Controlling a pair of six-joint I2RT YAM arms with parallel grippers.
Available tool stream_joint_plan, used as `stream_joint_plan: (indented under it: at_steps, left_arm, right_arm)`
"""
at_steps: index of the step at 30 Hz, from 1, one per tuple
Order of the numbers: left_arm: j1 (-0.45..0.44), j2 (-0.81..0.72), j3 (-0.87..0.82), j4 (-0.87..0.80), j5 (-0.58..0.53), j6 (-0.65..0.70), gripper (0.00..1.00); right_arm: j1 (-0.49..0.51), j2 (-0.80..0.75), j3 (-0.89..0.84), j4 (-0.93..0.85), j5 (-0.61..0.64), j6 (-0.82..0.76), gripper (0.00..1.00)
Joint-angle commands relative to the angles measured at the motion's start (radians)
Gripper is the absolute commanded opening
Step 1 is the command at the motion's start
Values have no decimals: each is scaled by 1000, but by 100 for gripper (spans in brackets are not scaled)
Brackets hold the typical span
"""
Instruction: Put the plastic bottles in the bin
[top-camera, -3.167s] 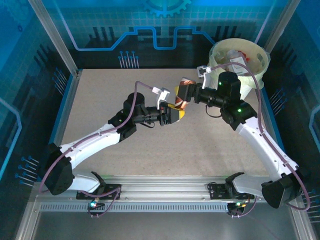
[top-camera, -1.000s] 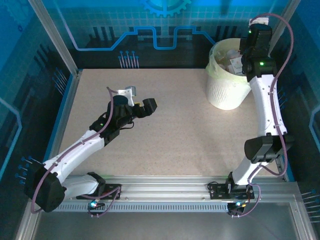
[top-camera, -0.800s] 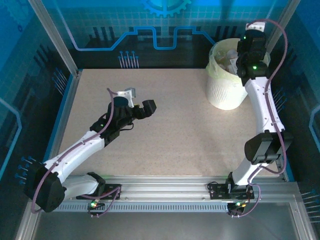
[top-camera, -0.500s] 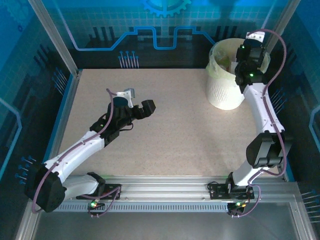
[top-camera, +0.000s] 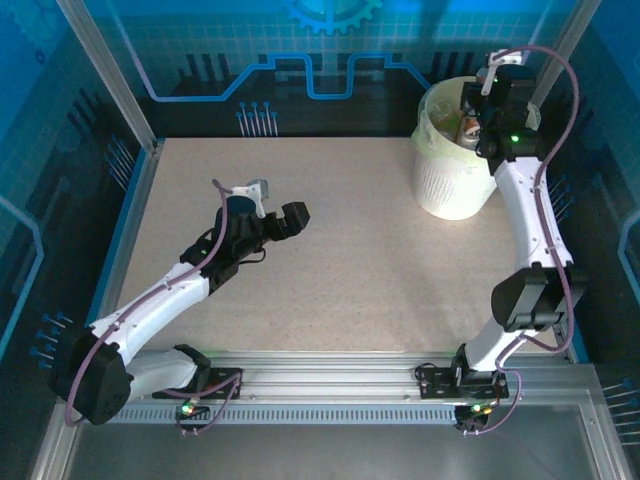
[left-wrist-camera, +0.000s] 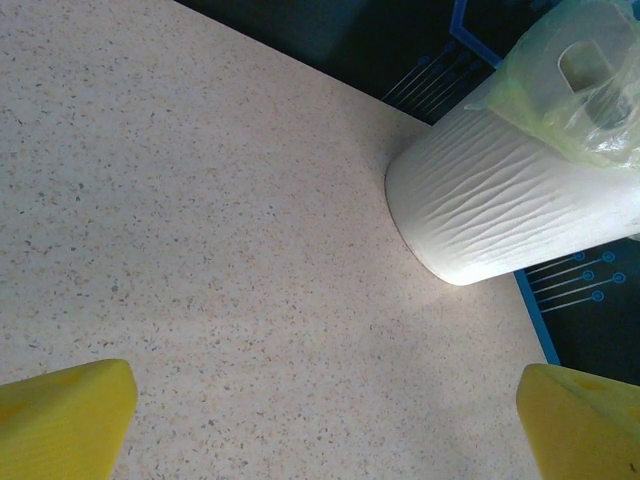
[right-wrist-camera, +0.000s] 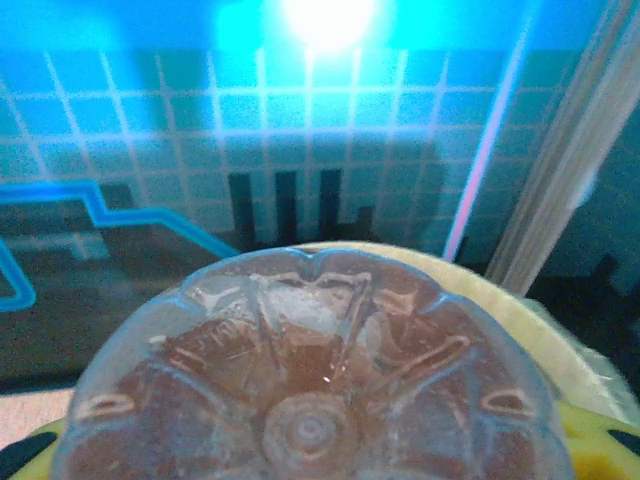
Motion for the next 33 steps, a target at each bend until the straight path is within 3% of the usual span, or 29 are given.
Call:
stream_joint_plan:
  at_steps: [1,4,12,17,25,31,33]
  left_arm:
    - [10,-12,-20,6,-8,-20,99]
    - [10,-14,-30,1,-15,-23,99]
    - [11,4,-23,0,-12,-30,99]
    - [11,8,-21,-3,-11,-35,99]
    - [12,18,-11,-14,-15,-30,99]
    - [12,34,-8,-4,-9,-41,99]
    - [12,36,-7,-8,-5,-42,99]
  right_arm:
    - [5,91,38,-117,-107,-67,44]
    - [9,137,63,-189,-160,-113,45]
    - [14,230,193,-338,-93,-76,54]
    - [24,238,281,-389,-90,-29,72]
    - [21,151,353,-407,-129,76,87]
    - [21,168,337,-428,-11,78,80]
    - [20,193,340,-443,-31,57,79]
